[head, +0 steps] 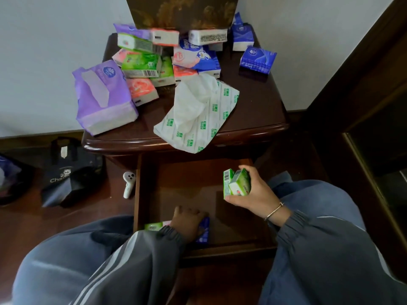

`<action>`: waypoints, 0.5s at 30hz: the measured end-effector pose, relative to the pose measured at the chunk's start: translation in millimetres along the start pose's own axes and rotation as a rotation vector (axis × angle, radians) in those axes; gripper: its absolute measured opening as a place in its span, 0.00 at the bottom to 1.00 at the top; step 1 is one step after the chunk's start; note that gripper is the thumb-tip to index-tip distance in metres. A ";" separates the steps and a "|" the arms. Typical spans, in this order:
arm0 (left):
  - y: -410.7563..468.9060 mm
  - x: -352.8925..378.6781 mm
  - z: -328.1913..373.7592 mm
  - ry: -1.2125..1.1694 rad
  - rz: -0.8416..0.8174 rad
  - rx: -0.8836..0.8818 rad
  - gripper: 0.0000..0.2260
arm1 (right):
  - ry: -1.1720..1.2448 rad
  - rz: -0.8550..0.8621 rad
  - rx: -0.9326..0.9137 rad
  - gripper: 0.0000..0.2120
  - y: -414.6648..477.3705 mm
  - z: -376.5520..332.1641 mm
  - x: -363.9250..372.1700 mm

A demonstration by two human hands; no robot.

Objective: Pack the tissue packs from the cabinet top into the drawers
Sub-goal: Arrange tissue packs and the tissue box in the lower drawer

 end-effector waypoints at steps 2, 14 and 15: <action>0.0 0.8 -7.0 -0.014 -0.067 -0.021 0.24 | 0.001 -0.006 0.007 0.42 0.5 1.7 1.1; -10.7 -13.6 -30.8 -0.333 0.029 -0.243 0.23 | -0.273 -0.138 -0.196 0.47 -10.0 -19.2 20.5; -17.2 -25.9 -35.5 -0.590 0.113 -0.295 0.23 | -0.288 -0.150 -0.232 0.47 -12.9 -24.0 23.8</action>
Point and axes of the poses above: each hand's wrist, its own y-axis towards the middle knuckle, its own x-axis out of the palm, z = x × y, the point moved 8 cm from there along y, towards the middle knuckle, and after that the axes turned 6 degrees about y, right-handed, at the moved point
